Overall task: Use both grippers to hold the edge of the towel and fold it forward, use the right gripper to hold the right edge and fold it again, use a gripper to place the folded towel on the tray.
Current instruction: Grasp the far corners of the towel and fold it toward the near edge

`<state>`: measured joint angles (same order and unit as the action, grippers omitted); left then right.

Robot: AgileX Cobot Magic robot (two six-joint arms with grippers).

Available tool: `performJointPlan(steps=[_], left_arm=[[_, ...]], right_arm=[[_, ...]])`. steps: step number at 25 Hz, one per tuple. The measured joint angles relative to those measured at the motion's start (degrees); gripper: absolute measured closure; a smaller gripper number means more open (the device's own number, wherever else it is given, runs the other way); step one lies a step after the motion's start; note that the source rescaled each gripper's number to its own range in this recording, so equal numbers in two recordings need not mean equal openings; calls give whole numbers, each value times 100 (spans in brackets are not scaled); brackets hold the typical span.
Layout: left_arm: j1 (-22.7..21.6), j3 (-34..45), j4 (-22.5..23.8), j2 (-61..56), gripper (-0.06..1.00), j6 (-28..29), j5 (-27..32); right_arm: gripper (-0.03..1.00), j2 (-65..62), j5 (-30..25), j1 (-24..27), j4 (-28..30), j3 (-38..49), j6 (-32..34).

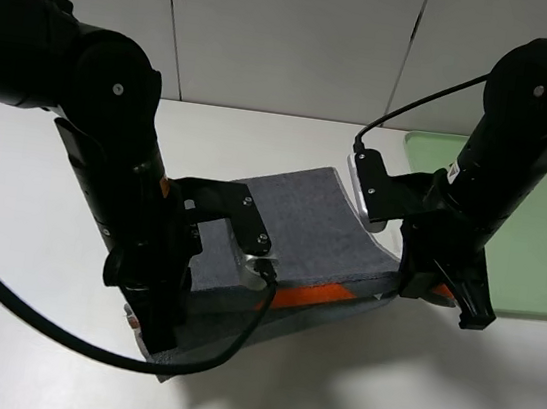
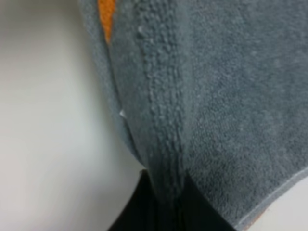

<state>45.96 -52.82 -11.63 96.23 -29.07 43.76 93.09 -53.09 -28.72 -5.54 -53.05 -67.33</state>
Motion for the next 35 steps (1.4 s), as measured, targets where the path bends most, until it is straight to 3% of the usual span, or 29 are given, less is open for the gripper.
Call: performJointPlan(steps=[11, 15, 25, 35], left_arm=[[0, 0, -25, -538, 94, 99, 180], [0, 0, -13, -650, 94, 106, 191], [-6, 0, 419, -650, 94, 126, -235], [-633, 0, 440, -650, 94, 121, -528]], right_arm=[[97, -385, -602, 0, -70, -24, 319], [97, -435, -594, 0, -82, -24, 706], [97, -435, -394, 0, 123, -45, 783], [97, -101, -442, 0, 284, -1074, 783]])
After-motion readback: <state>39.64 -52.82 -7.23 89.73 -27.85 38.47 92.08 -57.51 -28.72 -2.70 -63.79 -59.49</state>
